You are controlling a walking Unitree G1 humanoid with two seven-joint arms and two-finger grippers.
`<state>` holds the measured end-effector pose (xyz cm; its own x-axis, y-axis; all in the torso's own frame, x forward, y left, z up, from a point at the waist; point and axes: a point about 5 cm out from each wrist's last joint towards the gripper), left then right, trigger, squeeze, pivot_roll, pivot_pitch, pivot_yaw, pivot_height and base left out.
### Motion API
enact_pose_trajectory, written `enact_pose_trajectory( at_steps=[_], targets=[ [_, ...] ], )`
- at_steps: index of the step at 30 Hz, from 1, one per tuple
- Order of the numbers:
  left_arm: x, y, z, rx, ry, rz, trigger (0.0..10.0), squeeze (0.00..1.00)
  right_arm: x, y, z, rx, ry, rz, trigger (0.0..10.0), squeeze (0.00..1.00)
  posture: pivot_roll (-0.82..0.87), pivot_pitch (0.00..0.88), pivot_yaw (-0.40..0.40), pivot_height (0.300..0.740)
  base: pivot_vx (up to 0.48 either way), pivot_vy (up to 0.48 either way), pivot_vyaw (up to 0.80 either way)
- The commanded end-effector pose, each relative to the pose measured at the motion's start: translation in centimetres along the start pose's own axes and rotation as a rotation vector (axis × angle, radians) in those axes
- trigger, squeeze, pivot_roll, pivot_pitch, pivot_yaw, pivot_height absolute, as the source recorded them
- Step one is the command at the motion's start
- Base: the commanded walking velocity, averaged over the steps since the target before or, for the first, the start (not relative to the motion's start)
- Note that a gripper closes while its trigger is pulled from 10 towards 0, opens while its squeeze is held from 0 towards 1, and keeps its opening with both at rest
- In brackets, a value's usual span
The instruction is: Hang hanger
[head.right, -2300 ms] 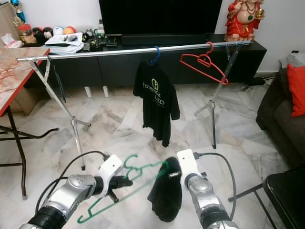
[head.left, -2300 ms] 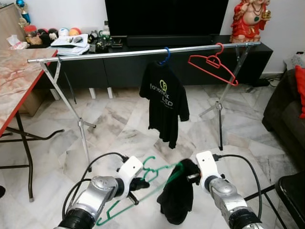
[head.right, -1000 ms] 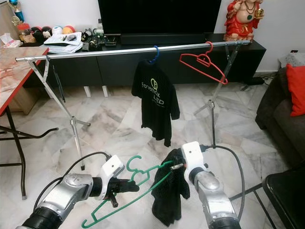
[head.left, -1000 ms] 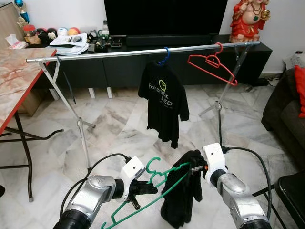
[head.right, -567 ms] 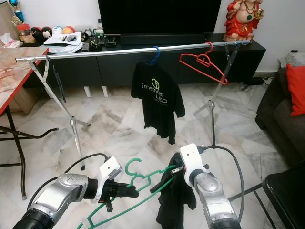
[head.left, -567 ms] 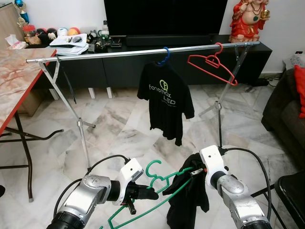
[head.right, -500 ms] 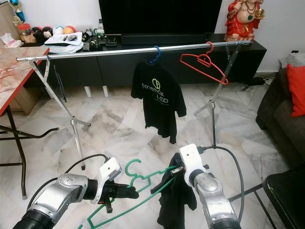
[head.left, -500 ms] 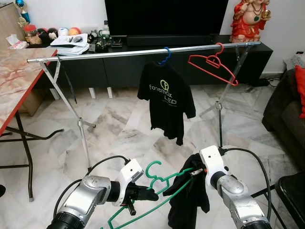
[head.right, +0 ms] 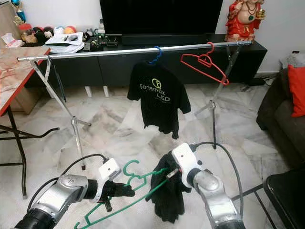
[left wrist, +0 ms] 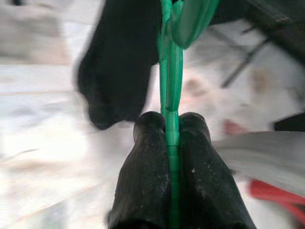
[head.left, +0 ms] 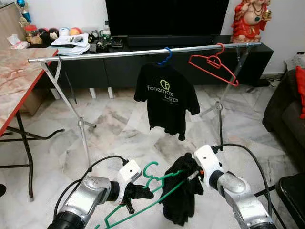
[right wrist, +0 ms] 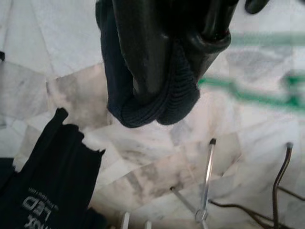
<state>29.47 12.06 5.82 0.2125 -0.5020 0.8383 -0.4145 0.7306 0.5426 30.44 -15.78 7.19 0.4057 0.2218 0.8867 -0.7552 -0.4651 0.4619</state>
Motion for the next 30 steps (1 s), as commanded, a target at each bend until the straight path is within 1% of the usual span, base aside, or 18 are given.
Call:
enact_pose_trajectory(
  at_steps=[1,3,4,5,6,7,8,11,13,14,17,18,20,21,23,26,29,30],
  targets=[
    [0.1,-0.1,-0.8,0.071,-0.021,-0.019,10.0,0.0,1.0,0.2,-0.6,0.029,0.029,0.023,10.0,0.0,-0.04,0.073,0.007,0.74,0.0,0.0,0.0],
    [0.2,-0.1,-0.9,0.079,-0.025,-0.017,10.0,0.0,1.0,0.2,-0.8,0.036,0.029,0.021,10.0,0.0,-0.04,0.073,0.007,0.74,0.0,0.0,0.0],
    [0.2,-0.2,-1.0,0.091,-0.025,-0.018,10.0,0.0,1.0,0.2,-1.0,0.041,0.03,0.02,10.0,0.0,-0.04,0.074,0.009,0.74,0.0,0.0,0.0],
    [0.3,-0.4,-1.2,0.127,-0.031,-0.025,10.0,0.0,1.2,0.1,-1.2,0.04,0.028,0.021,10.0,0.0,-0.04,0.075,0.009,0.74,0.0,0.0,0.0],
    [0.3,-0.4,-1.2,0.127,-0.031,-0.025,10.0,0.0,1.2,0.1,-1.2,0.04,0.028,0.021,10.0,0.0,-0.04,0.075,0.009,0.74,0.0,0.0,0.0],
    [0.3,-0.5,-1.3,0.151,-0.036,-0.033,10.0,0.0,1.2,0.0,-1.2,0.034,0.022,0.023,10.0,0.0,-0.04,0.077,0.009,0.74,0.0,0.0,0.0],
    [0.3,-0.7,-1.8,0.206,-0.032,-0.043,10.0,0.0,1.3,-0.2,-0.9,0.011,0.009,0.018,10.0,0.0,-0.04,0.076,0.007,0.74,0.0,0.0,0.0],
    [0.3,-0.8,-1.9,0.214,-0.023,-0.036,10.0,0.0,1.3,-0.2,-0.8,0.001,0.007,0.013,10.0,0.0,-0.04,0.076,0.007,0.74,0.0,0.0,0.0],
    [0.5,-0.9,-1.5,0.164,-0.022,-0.014,10.0,0.0,1.4,-0.2,-0.8,0.007,0.017,0.019,10.0,0.0,-0.03,0.077,0.005,0.74,0.0,0.0,0.0],
    [0.5,-0.8,-0.7,0.077,-0.013,0.015,10.0,0.0,1.9,0.2,-0.9,0.034,0.043,0.05,10.0,0.0,-0.03,0.077,0.005,0.74,0.0,0.0,0.0],
    [0.5,-0.6,-0.3,0.025,-0.005,0.038,10.0,0.0,2.4,0.6,-0.8,0.049,0.066,0.077,10.0,0.0,-0.03,0.077,0.005,0.74,0.0,0.0,0.0],
    [0.5,-0.6,-0.3,0.025,-0.005,0.038,10.0,0.0,2.4,0.6,-0.8,0.049,0.066,0.077,10.0,0.0,-0.03,0.077,0.005,0.74,0.0,0.0,0.0],
    [0.5,-0.6,-0.2,0.016,0.009,0.054,10.0,0.0,2.9,1.1,-0.9,0.088,0.109,0.112,10.0,0.0,-0.03,0.08,0.008,0.74,0.0,0.0,0.0],
    [0.5,-0.6,-0.2,0.016,0.009,0.054,10.0,0.0,2.9,1.1,-0.9,0.088,0.109,0.112,10.0,0.0,-0.03,0.08,0.008,0.74,0.0,0.0,0.0],
    [1.2,-0.6,-0.3,0.008,0.027,0.1,10.0,0.0,3.4,1.6,-1.1,0.161,0.173,0.144,10.0,0.0,-0.04,0.082,0.009,0.74,0.0,0.0,0.0],
    [1.5,-0.6,-0.1,-0.013,0.036,0.12,10.0,0.0,4.1,2.1,-1.3,0.215,0.228,0.178,10.0,0.0,-0.04,0.085,0.011,0.74,0.0,0.0,0.0],
    [1.7,-0.6,-0.1,-0.025,0.038,0.133,10.0,0.0,4.7,2.4,-1.2,0.241,0.257,0.204,10.0,0.0,-0.04,0.085,0.012,0.74,0.0,0.0,0.0],
    [1.9,-0.6,-0.2,-0.012,0.039,0.143,10.0,0.0,5.3,2.6,-1.3,0.268,0.26,0.225,10.0,0.0,-0.04,0.086,0.012,0.74,0.0,0.0,0.0]
  ],
)
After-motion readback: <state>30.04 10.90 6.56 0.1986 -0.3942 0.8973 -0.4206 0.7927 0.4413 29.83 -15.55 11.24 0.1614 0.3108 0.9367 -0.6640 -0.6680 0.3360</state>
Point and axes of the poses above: a point about 5 cm out from each wrist's last joint towards the gripper, its own y axis pointing back from the gripper into the wrist, its own x axis along the axis of the wrist's last joint, z = x × y, and after that the axes turned 11 degrees about -y, right-handed
